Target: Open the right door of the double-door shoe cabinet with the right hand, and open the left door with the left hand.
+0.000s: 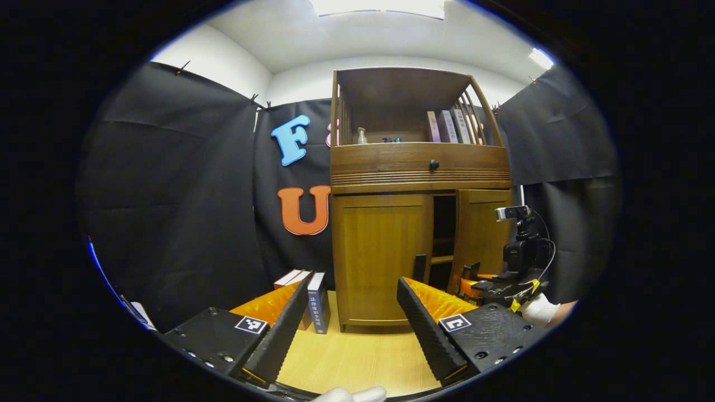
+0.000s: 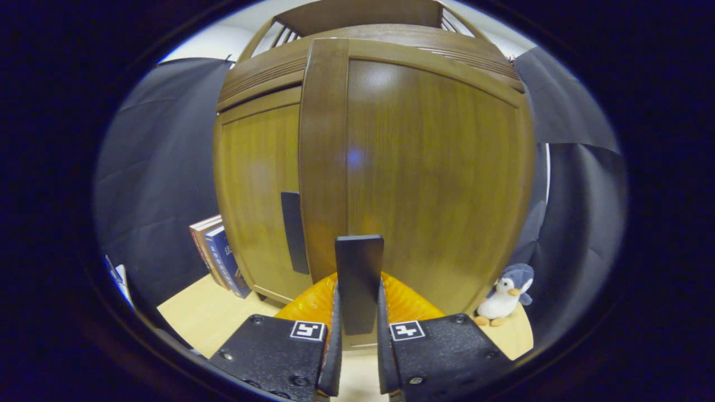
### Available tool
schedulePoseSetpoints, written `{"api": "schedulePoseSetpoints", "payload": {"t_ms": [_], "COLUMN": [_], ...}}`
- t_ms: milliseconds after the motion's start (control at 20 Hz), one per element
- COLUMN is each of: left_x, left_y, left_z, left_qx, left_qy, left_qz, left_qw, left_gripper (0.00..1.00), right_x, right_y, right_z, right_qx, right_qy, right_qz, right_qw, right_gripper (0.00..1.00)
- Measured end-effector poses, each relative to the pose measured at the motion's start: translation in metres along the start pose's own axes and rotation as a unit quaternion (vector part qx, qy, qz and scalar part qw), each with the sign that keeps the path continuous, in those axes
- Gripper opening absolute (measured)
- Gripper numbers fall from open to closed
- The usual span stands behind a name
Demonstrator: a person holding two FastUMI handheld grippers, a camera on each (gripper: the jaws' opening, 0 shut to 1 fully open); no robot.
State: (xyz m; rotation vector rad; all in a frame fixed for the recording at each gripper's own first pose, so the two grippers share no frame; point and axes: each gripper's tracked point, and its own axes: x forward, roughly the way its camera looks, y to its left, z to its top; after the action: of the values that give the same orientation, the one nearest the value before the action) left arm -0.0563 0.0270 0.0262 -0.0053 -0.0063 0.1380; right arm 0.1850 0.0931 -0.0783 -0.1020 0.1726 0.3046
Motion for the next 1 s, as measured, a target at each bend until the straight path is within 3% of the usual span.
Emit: {"api": "schedulePoseSetpoints", "payload": {"t_ms": [200,250,300,350,400,450,650,950,1000], "left_x": [-0.006,-0.009,-0.010,-0.011,-0.012,-0.013,-0.015,-0.017,-0.016], "left_y": [-0.016,-0.020,-0.023,-0.027,-0.031,-0.037,-0.061,-0.105,-0.114], "left_z": [-0.005,-0.006,-0.007,-0.010,-0.013,-0.015,-0.016,-0.018,-0.016], "left_qx": [-0.004,-0.004,-0.004,-0.004,-0.005,-0.007,-0.012,-0.020,-0.023], "left_qy": [-0.001,-0.001,0.000,0.001,0.004,0.006,0.006,0.010,0.010], "left_qz": [-0.047,-0.058,-0.069,-0.079,-0.091,-0.103,-0.147,-0.190,-0.195], "left_qw": [0.999,0.998,0.998,0.997,0.996,0.995,0.989,0.982,0.980], "left_gripper": [0.96,1.00,0.95,1.00,0.96,1.00,0.96,1.00,0.96], "right_x": [-0.032,-0.041,-0.046,-0.054,-0.062,-0.068,-0.091,-0.110,-0.114], "right_y": [-0.018,-0.024,-0.030,-0.036,-0.044,-0.050,-0.073,-0.103,-0.110], "right_z": [-0.011,-0.014,-0.017,-0.018,-0.021,-0.023,-0.031,-0.039,-0.039], "right_qx": [0.013,0.014,0.017,0.017,0.020,0.021,0.031,0.059,0.060], "right_qy": [-0.002,-0.003,-0.004,-0.004,-0.004,-0.003,0.000,0.011,0.009], "right_qz": [-0.023,-0.030,-0.038,-0.047,-0.058,-0.066,-0.094,-0.082,-0.080], "right_qw": [1.000,0.999,0.999,0.999,0.998,0.998,0.995,0.995,0.995], "right_gripper": [0.29,0.29,0.28,0.28,0.27,0.27,0.23,0.16,0.14]}}
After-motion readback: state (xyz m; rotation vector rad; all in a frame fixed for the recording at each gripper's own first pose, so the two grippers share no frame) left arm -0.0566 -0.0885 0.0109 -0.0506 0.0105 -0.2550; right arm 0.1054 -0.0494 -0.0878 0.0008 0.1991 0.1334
